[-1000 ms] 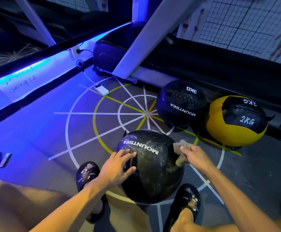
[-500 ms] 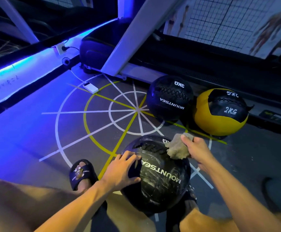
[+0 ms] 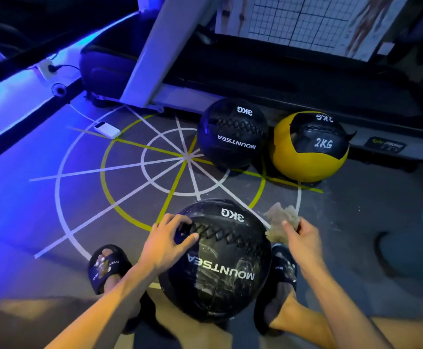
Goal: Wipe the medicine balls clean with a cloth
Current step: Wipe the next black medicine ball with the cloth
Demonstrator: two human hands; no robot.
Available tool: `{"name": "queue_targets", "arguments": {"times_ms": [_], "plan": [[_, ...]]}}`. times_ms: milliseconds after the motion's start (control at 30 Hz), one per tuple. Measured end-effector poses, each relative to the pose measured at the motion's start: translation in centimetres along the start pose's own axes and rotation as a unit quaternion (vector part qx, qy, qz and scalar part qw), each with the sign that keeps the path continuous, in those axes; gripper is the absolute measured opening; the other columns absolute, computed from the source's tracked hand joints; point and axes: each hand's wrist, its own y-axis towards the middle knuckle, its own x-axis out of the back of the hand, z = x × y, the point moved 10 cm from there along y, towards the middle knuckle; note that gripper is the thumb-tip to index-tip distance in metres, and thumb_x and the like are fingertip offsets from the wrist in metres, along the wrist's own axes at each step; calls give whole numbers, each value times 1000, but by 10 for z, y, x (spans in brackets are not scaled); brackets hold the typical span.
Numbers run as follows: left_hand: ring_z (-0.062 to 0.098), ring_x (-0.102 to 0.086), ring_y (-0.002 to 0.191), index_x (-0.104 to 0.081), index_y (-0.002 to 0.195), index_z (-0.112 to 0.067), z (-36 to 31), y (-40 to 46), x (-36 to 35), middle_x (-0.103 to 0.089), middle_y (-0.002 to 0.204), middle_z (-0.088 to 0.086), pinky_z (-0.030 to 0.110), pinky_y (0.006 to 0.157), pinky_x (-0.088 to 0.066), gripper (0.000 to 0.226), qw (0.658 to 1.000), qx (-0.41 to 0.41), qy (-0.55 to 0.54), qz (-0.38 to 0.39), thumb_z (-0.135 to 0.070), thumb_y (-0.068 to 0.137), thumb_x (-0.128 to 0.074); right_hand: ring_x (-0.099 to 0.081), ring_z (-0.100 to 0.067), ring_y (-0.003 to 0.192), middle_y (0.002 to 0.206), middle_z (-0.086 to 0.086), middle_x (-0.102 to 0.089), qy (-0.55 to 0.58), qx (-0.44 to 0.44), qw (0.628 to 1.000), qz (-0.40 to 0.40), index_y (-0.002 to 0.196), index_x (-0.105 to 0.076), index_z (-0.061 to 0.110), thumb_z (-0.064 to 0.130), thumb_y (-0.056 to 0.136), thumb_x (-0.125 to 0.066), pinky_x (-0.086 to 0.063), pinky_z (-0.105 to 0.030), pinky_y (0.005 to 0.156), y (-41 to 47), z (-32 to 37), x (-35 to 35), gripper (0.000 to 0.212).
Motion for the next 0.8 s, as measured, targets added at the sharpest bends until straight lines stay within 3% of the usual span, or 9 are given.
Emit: {"name": "queue_targets", "arguments": {"times_ms": [167,267,367,467,500,567,633,733,800], "plan": [[11,-50,114,-54,129,-43,9,-15,-4,-47,116,-18,35,99,-43,82,999,22,-40,1,-95,66,-53,-67,-32,80,75,-2,-68,-51,-23,997,-49,87,-66,14,25,98,-60,-49,-39,72,-27,-49,-17,17],[10,-35,126,-45,148,-33,10,-19,-14,-40,131,-15,32,108,-33,112,997,40,-54,36,-100,58,-50,-65,-36,102,103,-8,-72,-66,-12,998,-14,129,-65,20,23,103,-51,-39,-32,74,-51,-47,-44,29],[14,-35,137,-39,154,-33,13,-23,-21,-41,146,-14,38,116,-32,113,996,50,-65,41,-97,62,-53,-61,-33,116,123,-7,-67,-73,-24,996,-36,152,-41,37,21,106,-45,-41,-31,83,-65,-41,-55,50],[16,-36,138,-40,154,-32,11,-21,-20,-43,145,-10,38,115,-33,112,995,59,-68,45,-94,62,-56,-44,-13,137,152,-4,-49,-74,83,993,-49,153,-42,25,15,105,-46,-27,-1,104,-78,-2,-81,49],[15,-37,136,-40,154,-31,9,-21,-20,-44,141,-12,36,113,-32,112,995,60,-69,45,-93,61,-57,-37,-8,141,156,-1,-43,-92,138,986,-24,152,-40,23,15,106,-44,-25,-3,109,-85,17,-100,48],[15,-39,133,-42,152,-31,9,-20,-17,-42,133,-15,32,110,-32,112,995,59,-70,40,-92,59,-58,-29,-10,149,158,-1,-39,-154,262,952,48,152,-39,21,23,105,-37,-25,-29,124,-101,44,-143,47],[15,-40,132,-45,148,-34,16,-21,-15,-42,132,-15,33,111,-33,111,994,63,-76,42,-94,56,-61,-23,-6,151,159,2,-35,-206,332,916,92,152,-43,17,31,103,-32,-18,-36,126,-106,47,-154,52],[13,-39,129,-46,142,-40,20,-22,-14,-42,133,-16,33,107,-33,107,992,68,-95,43,-96,52,-63,-19,8,147,158,13,-28,-195,278,936,88,153,-41,22,21,103,-42,-19,-30,125,-78,9,-110,50],[9,-36,127,-46,140,-43,16,-21,-15,-42,133,-18,32,106,-31,104,993,64,-95,33,-95,52,-64,-57,-14,128,147,-2,-55,-172,128,977,21,152,-46,26,16,103,-46,-42,-35,112,-51,-31,-65,49]]}}
